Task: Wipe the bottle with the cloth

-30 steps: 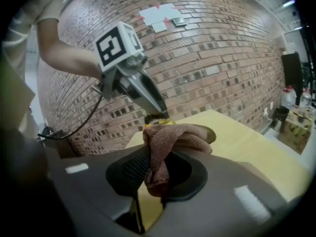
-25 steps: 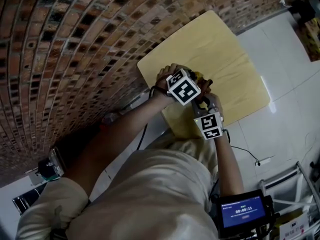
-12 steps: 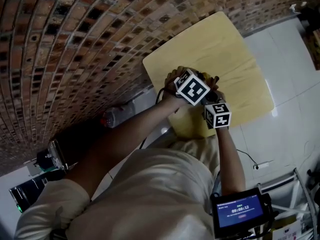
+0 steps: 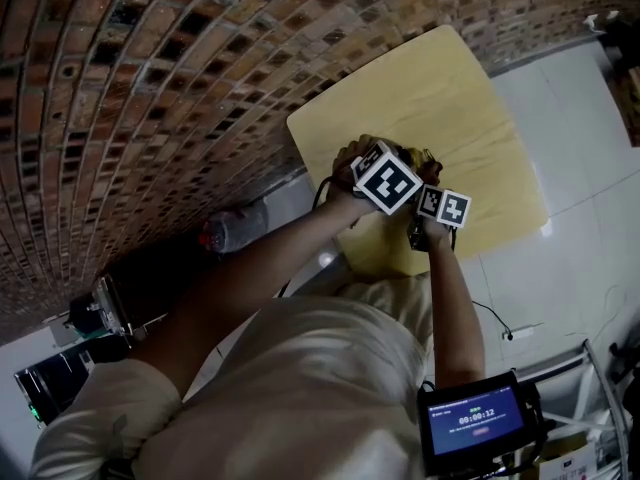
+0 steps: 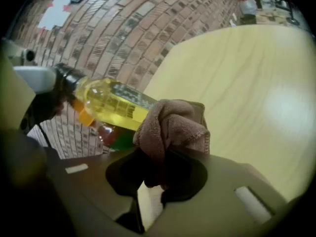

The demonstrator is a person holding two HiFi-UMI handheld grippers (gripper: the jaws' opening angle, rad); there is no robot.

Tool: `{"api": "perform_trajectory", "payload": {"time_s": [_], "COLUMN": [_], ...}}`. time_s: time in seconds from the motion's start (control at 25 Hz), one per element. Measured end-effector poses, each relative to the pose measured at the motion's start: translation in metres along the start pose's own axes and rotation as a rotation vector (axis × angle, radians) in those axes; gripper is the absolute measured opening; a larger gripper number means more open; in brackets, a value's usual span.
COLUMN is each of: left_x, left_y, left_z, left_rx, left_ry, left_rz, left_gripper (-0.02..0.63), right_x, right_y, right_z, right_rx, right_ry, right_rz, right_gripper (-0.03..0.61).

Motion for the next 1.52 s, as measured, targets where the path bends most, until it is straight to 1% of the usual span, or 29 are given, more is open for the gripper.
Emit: {"api": "perform_trajectory", "payload": {"time_s": [0.08, 0.16, 0.2, 0.24, 0.28, 0.32, 0.36, 0.4, 0.48, 0.6, 0.68, 0.72, 0.8, 0.92, 1.0, 1.04, 1.16, 1.24, 1.32, 1.36, 1.44, 1.52], "left_x": [0.000, 0.000, 0.000, 0.000, -0.001, -0.002, -0.003, -0.003, -0.003, -0.003, -0.005, -0.008, -0.012, -0.016, -0.021, -0.023, -0.026, -0.026, -0.025, -0.024, -0.023, -0.021], "left_y": [0.000, 0.001, 0.002, 0.005, 0.009, 0.014, 0.020, 0.026, 0.039, 0.052, 0.061, 0.067, 0.079, 0.086, 0.086, 0.086, 0.086, 0.087, 0.087, 0.087, 0.088, 0.089], "left_z": [-0.001, -0.001, 0.000, 0.002, 0.004, 0.006, 0.009, 0.014, 0.025, 0.044, 0.051, 0.053, 0.055, 0.064, 0.065, 0.065, 0.069, 0.070, 0.070, 0.070, 0.066, 0.062], "left_rx": [0.009, 0.042, 0.078, 0.131, 0.202, 0.288, 0.391, 0.508, 0.771, 1.173, 1.402, 1.483, 1.591, 1.750, 1.823, 1.840, 1.863, 1.871, 1.868, 1.860, 1.841, 1.823], "left_ry": [0.003, 0.003, 0.002, -0.001, -0.003, 0.001, 0.011, 0.023, 0.038, 0.049, 0.077, 0.106, 0.173, 0.193, 0.211, 0.219, 0.214, 0.208, 0.203, 0.200, 0.200, 0.194], "left_rz": [0.003, 0.012, 0.019, 0.030, 0.043, 0.059, 0.076, 0.091, 0.095, 0.041, -0.003, -0.019, -0.032, -0.042, -0.060, -0.057, -0.023, -0.011, -0.008, -0.009, -0.020, -0.021], "left_gripper": [0.175, 0.175, 0.175, 0.176, 0.176, 0.176, 0.176, 0.176, 0.176, 0.175, 0.175, 0.175, 0.175, 0.175, 0.173, 0.172, 0.172, 0.172, 0.172, 0.172, 0.172, 0.172], "right_x": [0.002, -0.006, -0.014, -0.026, -0.040, -0.055, -0.070, -0.084, -0.111, -0.141, -0.153, -0.156, -0.157, -0.151, -0.142, -0.137, -0.118, -0.103, -0.084, -0.074, -0.056, -0.042], "right_y": [0.006, 0.005, 0.004, 0.004, 0.005, 0.009, 0.014, 0.020, 0.033, 0.044, 0.041, 0.036, 0.021, -0.014, -0.043, -0.058, -0.095, -0.107, -0.107, -0.102, -0.085, -0.067], "right_z": [0.001, 0.001, 0.000, -0.003, -0.007, -0.012, -0.018, -0.025, -0.037, -0.055, -0.068, -0.074, -0.083, -0.090, -0.093, -0.094, -0.093, -0.089, -0.081, -0.075, -0.064, -0.060], "right_rx": [0.108, 0.146, 0.141, 0.132, 0.124, 0.119, 0.113, 0.100, 0.048, -0.079, -0.172, -0.217, -0.298, -0.383, -0.430, -0.458, -0.537, -0.574, -0.603, -0.617, -0.651, -0.653], "right_ry": [-0.004, 0.001, 0.012, 0.030, 0.057, 0.087, 0.117, 0.143, 0.174, 0.181, 0.175, 0.170, 0.157, 0.126, 0.107, 0.093, 0.017, -0.051, -0.130, -0.173, -0.240, -0.261], "right_rz": [0.016, 0.016, 0.014, 0.011, 0.009, 0.009, 0.011, 0.016, 0.026, 0.031, 0.025, 0.011, -0.035, -0.142, -0.226, -0.268, -0.378, -0.414, -0.409, -0.390, -0.327, -0.272], "right_gripper": [0.069, 0.069, 0.069, 0.069, 0.069, 0.069, 0.069, 0.069, 0.069, 0.069, 0.069, 0.069, 0.069, 0.069, 0.069, 0.069, 0.069, 0.069, 0.069, 0.069, 0.069, 0.067]}}
Point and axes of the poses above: the fingertips, and each gripper's own axes: x forward along the fingers, y to its right, z out of its underside, the point moved 2 cm from there along -x, backward along the fingers, and after that the axes turned 4 degrees about y, right-handed, at the moved point
